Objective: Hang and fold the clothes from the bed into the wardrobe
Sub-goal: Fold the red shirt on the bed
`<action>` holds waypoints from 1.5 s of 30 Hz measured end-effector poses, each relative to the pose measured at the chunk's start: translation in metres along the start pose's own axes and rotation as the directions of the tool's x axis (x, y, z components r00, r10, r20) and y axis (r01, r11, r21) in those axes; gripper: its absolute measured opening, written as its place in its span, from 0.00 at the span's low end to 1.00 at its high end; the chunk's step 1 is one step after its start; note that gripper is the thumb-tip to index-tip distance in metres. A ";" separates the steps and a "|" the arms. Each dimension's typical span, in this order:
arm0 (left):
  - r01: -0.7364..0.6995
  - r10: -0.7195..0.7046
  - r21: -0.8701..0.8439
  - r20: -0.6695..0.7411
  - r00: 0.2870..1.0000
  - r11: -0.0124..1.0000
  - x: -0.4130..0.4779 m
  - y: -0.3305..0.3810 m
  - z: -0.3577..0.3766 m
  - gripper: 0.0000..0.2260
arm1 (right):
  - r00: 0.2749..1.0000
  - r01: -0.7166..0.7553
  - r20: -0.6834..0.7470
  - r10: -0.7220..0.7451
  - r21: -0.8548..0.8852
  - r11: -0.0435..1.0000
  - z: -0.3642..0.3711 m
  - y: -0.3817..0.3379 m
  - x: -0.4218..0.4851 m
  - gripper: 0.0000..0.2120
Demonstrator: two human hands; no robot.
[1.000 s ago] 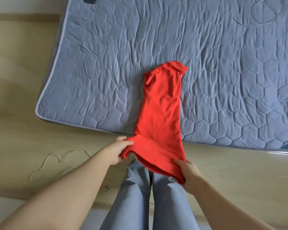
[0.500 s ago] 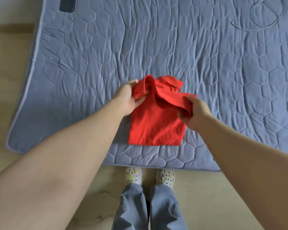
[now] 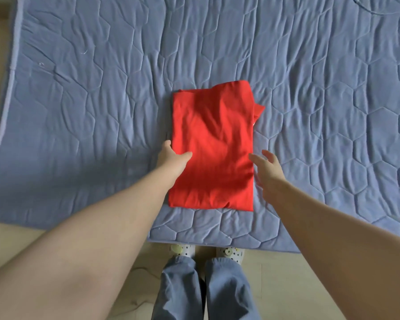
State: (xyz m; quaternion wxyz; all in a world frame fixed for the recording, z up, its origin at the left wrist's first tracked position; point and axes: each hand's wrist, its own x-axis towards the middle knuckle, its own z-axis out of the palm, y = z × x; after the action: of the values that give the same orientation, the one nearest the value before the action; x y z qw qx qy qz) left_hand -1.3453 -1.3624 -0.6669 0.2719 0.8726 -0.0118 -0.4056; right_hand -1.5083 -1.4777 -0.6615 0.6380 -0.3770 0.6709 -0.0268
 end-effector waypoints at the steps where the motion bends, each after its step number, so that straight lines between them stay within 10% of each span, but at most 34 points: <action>1: 0.045 -0.044 -0.029 0.017 0.999 0.999 0.003 -0.006 0.003 0.32 | 1.000 0.018 -0.005 -0.018 -0.025 1.000 0.002 0.001 0.005 0.27; 8: -0.011 -0.007 -0.322 -0.056 0.998 0.947 0.059 0.026 0.014 0.20 | 0.965 0.239 -0.051 -0.258 -0.236 0.942 0.030 -0.035 0.060 0.26; 19: -0.094 0.178 -0.536 0.107 0.978 0.839 0.082 0.080 -0.009 0.06 | 0.902 0.415 -0.162 -0.401 0.065 0.907 0.026 -0.065 0.074 0.08; 21: -0.135 0.197 -0.407 0.114 0.974 0.903 0.080 0.078 -0.012 0.05 | 0.907 0.381 -0.197 -0.371 0.014 0.924 0.015 -0.063 0.070 0.02; 26: 0.025 -0.016 -0.063 0.141 0.990 0.998 0.073 0.053 0.006 0.32 | 0.998 0.055 -0.035 -0.058 -0.082 0.995 0.009 -0.044 0.073 0.23; 35: 0.283 -0.205 -0.207 0.333 0.920 0.936 0.059 0.013 0.017 0.14 | 0.948 -0.249 0.205 0.242 0.007 0.969 0.016 -0.011 0.067 0.10; 45: 0.029 0.143 -0.544 0.272 0.952 0.839 0.018 0.092 -0.037 0.05 | 0.989 -0.006 0.146 -0.028 0.230 0.973 -0.005 -0.099 0.006 0.06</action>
State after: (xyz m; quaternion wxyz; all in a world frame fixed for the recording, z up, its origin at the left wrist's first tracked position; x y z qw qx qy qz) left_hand -1.2885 -1.4273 -0.6154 0.5143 0.6869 0.0357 -0.5122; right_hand -1.4655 -1.5535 -0.6146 0.7253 -0.3053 0.6119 -0.0795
